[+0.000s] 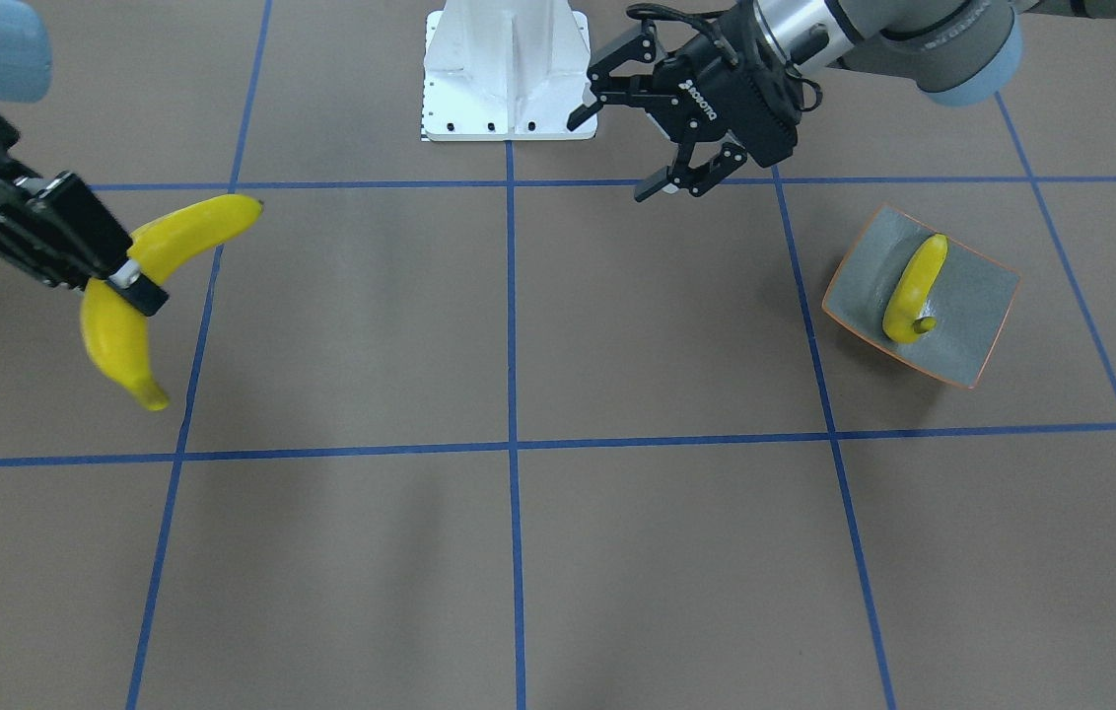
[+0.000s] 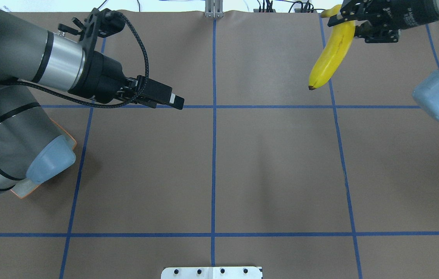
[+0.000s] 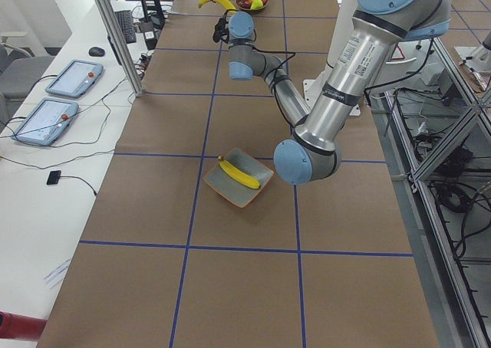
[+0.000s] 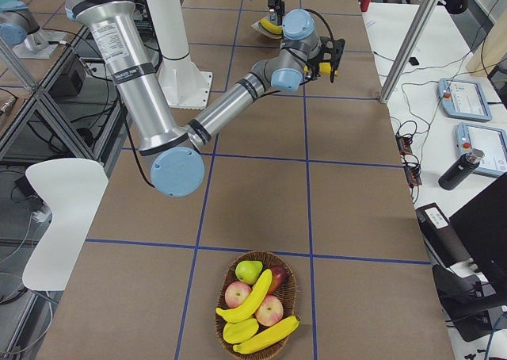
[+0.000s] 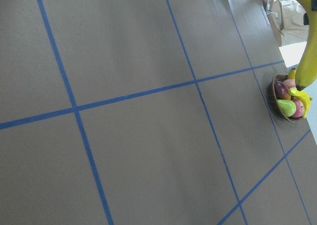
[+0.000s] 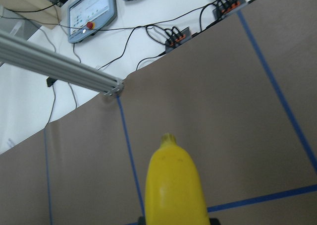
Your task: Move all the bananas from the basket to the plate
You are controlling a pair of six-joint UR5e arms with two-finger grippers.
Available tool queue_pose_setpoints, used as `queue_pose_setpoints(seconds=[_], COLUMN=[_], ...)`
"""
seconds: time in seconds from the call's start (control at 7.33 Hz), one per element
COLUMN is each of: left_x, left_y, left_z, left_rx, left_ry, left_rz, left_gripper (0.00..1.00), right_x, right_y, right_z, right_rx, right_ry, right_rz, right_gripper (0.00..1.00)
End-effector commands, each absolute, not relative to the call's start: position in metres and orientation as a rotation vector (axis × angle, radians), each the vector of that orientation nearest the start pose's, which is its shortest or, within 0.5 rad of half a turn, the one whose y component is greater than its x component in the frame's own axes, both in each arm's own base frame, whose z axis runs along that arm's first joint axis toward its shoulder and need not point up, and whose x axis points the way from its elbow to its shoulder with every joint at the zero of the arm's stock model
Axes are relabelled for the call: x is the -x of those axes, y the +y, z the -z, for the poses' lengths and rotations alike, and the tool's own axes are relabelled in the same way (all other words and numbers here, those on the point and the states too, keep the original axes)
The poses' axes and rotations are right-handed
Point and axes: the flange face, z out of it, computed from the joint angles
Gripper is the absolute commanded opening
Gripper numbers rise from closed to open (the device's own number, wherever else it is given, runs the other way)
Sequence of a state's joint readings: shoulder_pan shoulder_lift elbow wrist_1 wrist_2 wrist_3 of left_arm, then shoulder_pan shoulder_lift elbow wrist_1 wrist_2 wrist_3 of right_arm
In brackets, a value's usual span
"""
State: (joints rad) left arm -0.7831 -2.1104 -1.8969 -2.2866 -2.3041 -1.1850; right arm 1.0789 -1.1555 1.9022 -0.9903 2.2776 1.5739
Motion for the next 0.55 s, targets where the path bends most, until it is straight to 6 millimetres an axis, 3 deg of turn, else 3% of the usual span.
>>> queue_pose_setpoints(seconds=[0.0, 0.41], left_x=[-0.353, -0.365], left_y=[-0.417, -0.403], left_z=[-0.095, -0.083], left_rx=[-0.360, -0.352], left_ry=[1.594, 1.616], left_rz=[-0.322, -0.354], left_gripper=[1.00, 1.00], right_x=[0.259, 0.309], right_y=[-0.496, -0.463], right_z=[-0.164, -0.128], right_rx=[-0.098, -0.106], right_ry=[-1.452, -1.495], right_rz=[-0.354, -0.318], right_gripper=[0.00, 0.00])
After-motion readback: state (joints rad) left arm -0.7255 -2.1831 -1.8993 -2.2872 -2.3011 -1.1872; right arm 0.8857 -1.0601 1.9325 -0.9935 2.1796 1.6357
